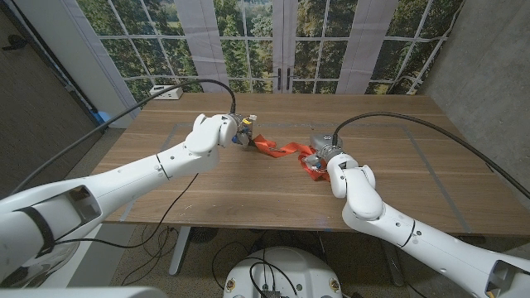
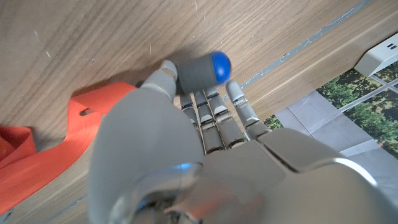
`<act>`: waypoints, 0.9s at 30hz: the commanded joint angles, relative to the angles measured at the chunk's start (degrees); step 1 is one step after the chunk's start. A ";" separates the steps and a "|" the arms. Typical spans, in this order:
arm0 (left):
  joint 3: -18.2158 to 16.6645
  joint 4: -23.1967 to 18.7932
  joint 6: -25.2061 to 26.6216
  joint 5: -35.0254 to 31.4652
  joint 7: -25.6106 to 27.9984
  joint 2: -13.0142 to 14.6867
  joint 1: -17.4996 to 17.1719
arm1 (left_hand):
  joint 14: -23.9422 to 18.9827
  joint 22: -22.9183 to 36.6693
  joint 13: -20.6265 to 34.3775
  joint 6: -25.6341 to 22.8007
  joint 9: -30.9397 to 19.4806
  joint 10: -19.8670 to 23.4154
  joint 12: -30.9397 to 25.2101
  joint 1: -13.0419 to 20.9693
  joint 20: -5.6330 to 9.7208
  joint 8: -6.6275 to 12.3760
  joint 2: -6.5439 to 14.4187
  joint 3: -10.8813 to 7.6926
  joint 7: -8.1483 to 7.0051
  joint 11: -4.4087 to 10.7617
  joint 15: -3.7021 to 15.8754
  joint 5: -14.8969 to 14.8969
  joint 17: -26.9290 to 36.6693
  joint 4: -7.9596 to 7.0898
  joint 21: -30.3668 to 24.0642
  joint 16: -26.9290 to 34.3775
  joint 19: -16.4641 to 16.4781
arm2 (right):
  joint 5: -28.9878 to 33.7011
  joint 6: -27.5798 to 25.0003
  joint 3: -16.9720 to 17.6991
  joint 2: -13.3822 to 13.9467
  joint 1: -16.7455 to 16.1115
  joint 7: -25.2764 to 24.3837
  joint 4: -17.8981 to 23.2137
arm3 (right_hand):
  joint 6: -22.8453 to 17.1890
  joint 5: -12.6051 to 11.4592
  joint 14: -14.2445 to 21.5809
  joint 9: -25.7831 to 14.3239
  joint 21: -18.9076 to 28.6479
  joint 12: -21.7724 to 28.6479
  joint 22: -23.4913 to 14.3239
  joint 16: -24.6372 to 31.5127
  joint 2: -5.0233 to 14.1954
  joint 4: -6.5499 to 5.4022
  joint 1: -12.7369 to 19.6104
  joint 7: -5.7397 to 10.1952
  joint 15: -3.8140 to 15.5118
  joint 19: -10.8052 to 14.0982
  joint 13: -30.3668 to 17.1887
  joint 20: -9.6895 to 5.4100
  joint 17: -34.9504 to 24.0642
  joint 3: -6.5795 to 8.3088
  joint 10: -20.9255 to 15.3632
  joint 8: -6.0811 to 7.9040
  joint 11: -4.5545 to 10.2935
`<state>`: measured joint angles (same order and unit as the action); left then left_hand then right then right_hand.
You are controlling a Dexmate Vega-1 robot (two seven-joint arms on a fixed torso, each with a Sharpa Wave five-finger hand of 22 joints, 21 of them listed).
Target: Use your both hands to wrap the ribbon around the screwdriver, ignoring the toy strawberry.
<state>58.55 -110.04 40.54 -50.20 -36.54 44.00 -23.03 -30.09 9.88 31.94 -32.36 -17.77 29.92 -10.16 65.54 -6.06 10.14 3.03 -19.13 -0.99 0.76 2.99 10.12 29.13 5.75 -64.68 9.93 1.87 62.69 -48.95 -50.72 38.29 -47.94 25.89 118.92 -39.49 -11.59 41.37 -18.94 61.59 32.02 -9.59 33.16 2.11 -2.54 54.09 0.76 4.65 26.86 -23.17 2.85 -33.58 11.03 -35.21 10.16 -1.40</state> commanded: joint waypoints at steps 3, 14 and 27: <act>-4.48 -0.90 -3.36 -3.58 -2.43 -0.60 -3.05 | 9.05 0.18 -2.44 10.40 1.79 -9.05 0.19 -4.91 -1.89 -0.56 -1.29 1.98 0.29 -1.88 -3.06 0.52 -3.68 -0.84 3.08 0.28 -3.79 | -1.66 -0.50 0.70 0.48 2.11 8.93 0.72 | 11.74 -1.57 -9.82 2.96 -5.53 -8.43 -0.04 -8.14 -3.25 -1.49 -5.64 1.69 0.31 -4.43 2.99 3.72 4.92 -3.13 11.67 0.00 1.06; -9.58 -1.84 -2.79 -2.16 2.96 -1.83 -7.09 | 19.78 0.24 -6.73 23.69 5.10 -20.94 0.07 -10.63 -3.28 -0.26 -1.93 5.66 0.90 -3.47 -6.82 1.40 -8.07 -2.68 7.37 0.41 -7.60 | -18.08 2.11 9.08 1.38 -1.32 2.11 3.07 | 33.34 -4.53 -25.62 6.57 -16.92 -18.82 -0.03 -16.31 -7.13 -4.74 -14.51 0.89 -4.56 -13.77 5.60 9.03 8.70 -10.36 26.07 0.06 -2.23; -16.04 -2.75 -6.52 6.37 14.84 -1.04 -11.42 | 24.21 0.27 -8.91 28.76 6.24 -26.96 0.16 -13.48 -3.71 -0.25 -1.55 7.04 0.48 -4.14 -8.38 1.58 -10.04 -3.88 9.41 0.39 -8.96 | -41.97 14.37 17.80 4.56 -5.08 -13.93 1.76 | 32.75 -6.22 -30.29 7.16 -22.28 -19.82 -0.12 -18.38 -7.04 -6.36 -19.70 0.90 -7.43 -18.59 6.41 9.42 9.69 -13.62 27.86 1.64 -3.50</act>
<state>47.47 -112.10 36.64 -49.61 -30.13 42.63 -31.02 -6.36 10.01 23.13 -4.35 -11.45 3.74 -9.96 52.77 -9.61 9.74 1.39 -12.45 -0.30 -3.15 -5.32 11.46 19.16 2.05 -55.55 10.19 -6.80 38.92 -42.58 -38.98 40.72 -50.58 22.57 121.26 -5.63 -17.19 11.22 -11.70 39.75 12.14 -9.59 14.80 -5.32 -8.64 35.03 1.59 -2.76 8.81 -16.74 12.06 -23.89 -2.06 -7.03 11.05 -5.54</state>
